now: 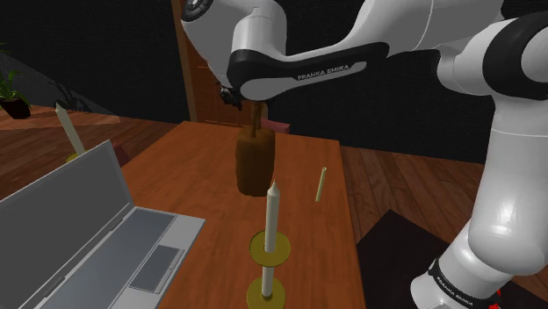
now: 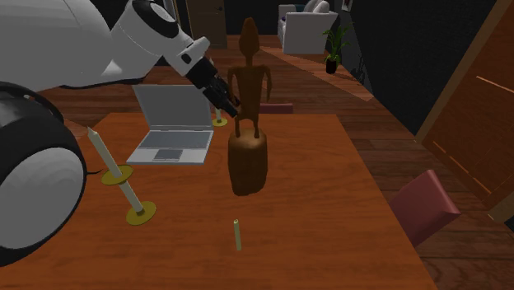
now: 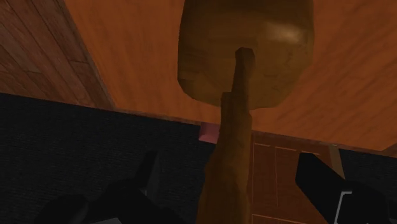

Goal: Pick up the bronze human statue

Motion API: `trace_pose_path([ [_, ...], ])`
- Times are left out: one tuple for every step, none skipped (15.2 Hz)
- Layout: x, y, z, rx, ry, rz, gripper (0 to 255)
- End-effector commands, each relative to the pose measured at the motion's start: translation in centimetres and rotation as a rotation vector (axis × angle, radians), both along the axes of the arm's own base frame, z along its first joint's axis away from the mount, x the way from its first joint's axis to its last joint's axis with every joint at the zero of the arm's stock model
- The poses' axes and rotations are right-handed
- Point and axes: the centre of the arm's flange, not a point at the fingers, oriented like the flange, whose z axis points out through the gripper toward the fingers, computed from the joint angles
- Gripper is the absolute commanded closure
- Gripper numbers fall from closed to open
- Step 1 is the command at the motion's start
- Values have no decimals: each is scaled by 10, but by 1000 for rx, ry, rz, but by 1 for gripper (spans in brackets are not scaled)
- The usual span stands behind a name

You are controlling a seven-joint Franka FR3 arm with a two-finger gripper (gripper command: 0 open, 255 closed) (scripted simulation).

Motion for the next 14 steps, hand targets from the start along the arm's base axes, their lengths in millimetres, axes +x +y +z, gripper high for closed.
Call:
trace_pose_path([
  [0, 1, -11, -1, -2, -2, 0],
  [0, 1, -16, -1, -2, -2, 0],
  [0, 1, -21, -1, -2, -2, 0],
  [0, 1, -24, -1, -2, -2, 0],
  [0, 1, -24, -1, -2, -2, 0],
  [0, 1, -24, -1, -2, -2, 255],
  [0, 1, -23, -1, -2, -2, 255],
  [0, 1, -23, -1, -2, -2, 255],
  [0, 1, -23, -1, -2, -2, 255],
  [0, 1, -23, -1, -2, -2, 255],
  [0, 0, -23, -1, -2, -2, 255],
  [0, 0, -23, -1, -2, -2, 255],
  [0, 0, -23, -1, -2, -2, 255],
  [0, 0, -23, -1, -2, -2, 255],
])
